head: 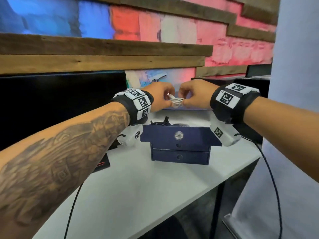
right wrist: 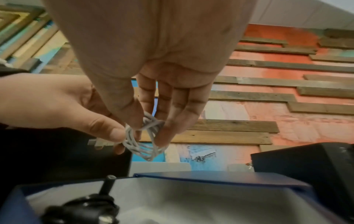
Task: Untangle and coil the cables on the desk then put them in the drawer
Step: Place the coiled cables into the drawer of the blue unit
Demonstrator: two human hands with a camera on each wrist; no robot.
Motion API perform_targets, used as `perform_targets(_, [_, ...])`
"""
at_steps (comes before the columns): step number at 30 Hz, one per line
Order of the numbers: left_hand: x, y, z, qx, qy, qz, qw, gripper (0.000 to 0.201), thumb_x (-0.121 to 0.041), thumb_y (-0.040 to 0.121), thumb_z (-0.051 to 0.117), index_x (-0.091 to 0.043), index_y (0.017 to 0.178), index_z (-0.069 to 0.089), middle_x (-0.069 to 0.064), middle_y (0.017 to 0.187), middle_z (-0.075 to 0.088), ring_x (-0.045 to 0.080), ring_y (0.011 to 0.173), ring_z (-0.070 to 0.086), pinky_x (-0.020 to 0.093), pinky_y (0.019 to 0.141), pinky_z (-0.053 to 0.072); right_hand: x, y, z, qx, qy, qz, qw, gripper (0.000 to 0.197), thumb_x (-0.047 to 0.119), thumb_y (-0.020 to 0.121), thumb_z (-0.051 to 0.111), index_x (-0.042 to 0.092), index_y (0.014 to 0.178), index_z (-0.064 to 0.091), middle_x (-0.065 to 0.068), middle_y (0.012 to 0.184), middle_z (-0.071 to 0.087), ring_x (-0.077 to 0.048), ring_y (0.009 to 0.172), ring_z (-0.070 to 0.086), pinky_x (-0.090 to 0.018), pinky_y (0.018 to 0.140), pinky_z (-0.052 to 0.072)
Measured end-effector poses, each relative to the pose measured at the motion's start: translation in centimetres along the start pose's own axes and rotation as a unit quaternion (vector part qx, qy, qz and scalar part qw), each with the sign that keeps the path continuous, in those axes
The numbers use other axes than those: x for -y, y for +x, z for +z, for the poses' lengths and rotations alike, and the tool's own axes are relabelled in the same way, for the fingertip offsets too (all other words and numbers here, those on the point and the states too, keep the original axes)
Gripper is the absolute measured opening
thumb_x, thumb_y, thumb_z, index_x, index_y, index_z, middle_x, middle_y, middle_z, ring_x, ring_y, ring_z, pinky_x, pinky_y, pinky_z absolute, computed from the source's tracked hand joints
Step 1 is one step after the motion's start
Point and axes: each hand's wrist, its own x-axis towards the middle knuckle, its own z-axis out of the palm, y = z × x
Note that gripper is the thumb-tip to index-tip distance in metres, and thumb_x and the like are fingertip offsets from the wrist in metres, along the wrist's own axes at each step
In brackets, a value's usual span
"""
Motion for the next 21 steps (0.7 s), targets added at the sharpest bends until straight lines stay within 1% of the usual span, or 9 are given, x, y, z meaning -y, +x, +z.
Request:
perform_targets(3, [-2.3,1.8,1.8,0.031,0.017,0.021,0.999,0.028,-0.028,0.083,0.073,-0.024,0.109,0.063,-0.003,0.1,0.068,0.02,0.091,0.064,0.029,0.078,0.05,-2.4,-1.4,-0.3,0.016,-0.005,0.0,1.0,0.013,0.015,0.081,0.073,0.01,0.09,0.066,-0.003,0.083,0.067,-0.024,0.078,0.061,-0.033,0.069,0.045])
perform_targets(6, [-4.5,3.3,3.4,0.079,0.032,0.041,0.996,0.032,-0.022,0.085,0.071,-0.014,0.114,0.061,0.002,0.107,0.066,0.024,0.097,0.062,0.034,0.084,0.051,-4.1,-2.6,-0.5,0.028,-0.017,0.008,0.999,0.015,0.011,0.081,0.074,0.012,0.088,0.061,0.001,0.081,0.061,-0.02,0.075,0.054,-0.031,0.066,0.041])
perform_targets(7, [-4.8,3.5,3.6,0.091,0.031,0.048,0.994,0.034,-0.02,0.085,0.071,-0.013,0.117,0.061,0.002,0.108,0.066,0.024,0.098,0.063,0.033,0.084,0.051,-4.2,-2.7,-0.5,0.037,-0.026,0.009,0.999,0.014,0.011,0.081,0.073,0.013,0.088,0.061,0.002,0.081,0.06,-0.019,0.074,0.054,-0.029,0.064,0.04])
perform_targets(9, [-5.6,4.2,4.4,0.117,0.025,0.051,0.992,0.036,-0.018,0.085,0.071,-0.012,0.119,0.061,0.001,0.107,0.065,0.022,0.094,0.062,0.027,0.077,0.048,-4.8,-3.1,-0.4,0.056,-0.038,0.023,0.997,0.012,0.01,0.082,0.071,0.015,0.085,0.06,0.002,0.079,0.063,-0.018,0.072,0.06,-0.025,0.062,0.043])
perform_targets(11, [-6.0,4.5,5.1,0.141,0.028,0.047,0.989,0.035,-0.019,0.086,0.073,-0.013,0.119,0.062,0.0,0.107,0.064,0.017,0.088,0.058,0.022,0.071,0.043,-4.9,-3.3,0.0,0.079,-0.052,0.043,0.995,0.011,0.009,0.082,0.068,0.016,0.083,0.06,0.002,0.075,0.069,-0.017,0.068,0.068,-0.027,0.064,0.052])
perform_targets(13, [-6.4,4.7,5.8,0.157,0.031,0.042,0.986,0.033,-0.018,0.086,0.073,-0.014,0.118,0.064,-0.001,0.105,0.063,0.016,0.089,0.057,0.023,0.078,0.042,-4.9,-3.4,0.6,0.108,-0.071,0.054,0.99,0.011,0.01,0.083,0.069,0.017,0.083,0.06,0.0,0.076,0.072,-0.017,0.069,0.07,-0.029,0.069,0.055])
perform_targets(17, [-6.6,4.4,6.2,0.191,0.069,0.014,0.979,0.028,-0.02,0.088,0.069,-0.013,0.115,0.067,0.003,0.106,0.068,0.022,0.091,0.061,0.03,0.084,0.047,-4.4,-3.3,1.1,0.13,-0.075,0.065,0.987,0.015,0.015,0.08,0.074,0.02,0.076,0.061,0.002,0.074,0.066,-0.015,0.067,0.062,-0.028,0.067,0.052])
perform_targets(19, [-6.5,4.4,6.1,0.203,0.076,-0.003,0.976,0.027,-0.021,0.089,0.068,-0.013,0.115,0.069,0.006,0.107,0.071,0.025,0.094,0.065,0.035,0.09,0.052,-4.3,-3.3,1.0,0.133,-0.067,0.078,0.986,0.012,0.015,0.078,0.074,0.018,0.077,0.062,0.002,0.073,0.069,-0.013,0.063,0.062,-0.027,0.066,0.052])
perform_targets(21, [-6.5,4.3,6.0,0.219,0.077,-0.017,0.973,0.019,-0.019,0.088,0.068,-0.014,0.106,0.071,0.006,0.096,0.072,0.025,0.088,0.067,0.037,0.087,0.056,-4.1,-3.5,0.8,0.144,-0.06,0.092,0.984,0.011,0.014,0.079,0.074,0.016,0.08,0.063,0.0,0.071,0.071,-0.012,0.057,0.064,-0.025,0.062,0.053])
